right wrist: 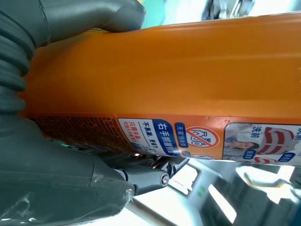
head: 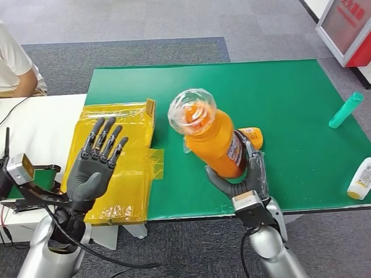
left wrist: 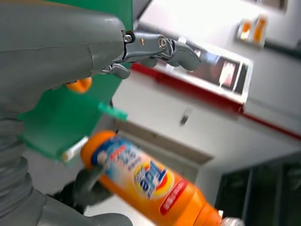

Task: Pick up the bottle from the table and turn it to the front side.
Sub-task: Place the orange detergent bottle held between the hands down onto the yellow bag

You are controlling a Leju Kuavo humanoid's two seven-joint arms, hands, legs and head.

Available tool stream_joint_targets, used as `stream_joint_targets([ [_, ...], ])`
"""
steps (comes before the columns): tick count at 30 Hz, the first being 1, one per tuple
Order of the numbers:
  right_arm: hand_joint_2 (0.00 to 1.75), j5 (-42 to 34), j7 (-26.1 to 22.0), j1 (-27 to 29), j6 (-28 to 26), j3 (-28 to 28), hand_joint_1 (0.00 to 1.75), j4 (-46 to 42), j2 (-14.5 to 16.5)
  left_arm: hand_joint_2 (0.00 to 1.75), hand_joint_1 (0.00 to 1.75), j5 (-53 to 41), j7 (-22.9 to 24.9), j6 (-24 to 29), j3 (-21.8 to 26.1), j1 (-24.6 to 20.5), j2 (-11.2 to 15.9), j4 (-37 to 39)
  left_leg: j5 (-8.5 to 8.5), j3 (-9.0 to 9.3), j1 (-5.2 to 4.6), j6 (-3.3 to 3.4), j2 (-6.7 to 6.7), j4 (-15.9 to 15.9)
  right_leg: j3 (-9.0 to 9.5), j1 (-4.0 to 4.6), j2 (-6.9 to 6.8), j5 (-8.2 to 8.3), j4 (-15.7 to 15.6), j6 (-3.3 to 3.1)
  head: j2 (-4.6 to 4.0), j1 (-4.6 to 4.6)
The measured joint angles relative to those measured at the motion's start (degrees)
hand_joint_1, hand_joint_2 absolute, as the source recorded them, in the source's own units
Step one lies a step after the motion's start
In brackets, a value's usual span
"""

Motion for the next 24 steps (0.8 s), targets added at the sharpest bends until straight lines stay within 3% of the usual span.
stream_joint_targets([
  [13, 1.75, 11.75, 4.78, -4.74, -7.41, 6.15, 1.75, 4.32, 0.34, 1.75, 0.0, -6.62, 4.55, 0.57, -13.76, -7.19, 0.56, 0.01, 0.03, 0.0, 0.0, 0.01, 0.0, 0.0, 0.0, 0.0, 0.0, 0.02, 0.0, 0.0, 0.0, -0.01],
  [24, 1.75, 17.25, 6.99, -6.31, -9.73, 7.5, 1.75, 5.96, 0.48, 1.75, 0.0, -14.3, 5.78, 6.86, -16.91, -12.98, 0.28, 0.01, 0.05, 0.0, 0.0, 0.03, 0.0, 0.0, -0.01, 0.0, 0.0, 0.03, 0.0, 0.0, 0.0, 0.0],
])
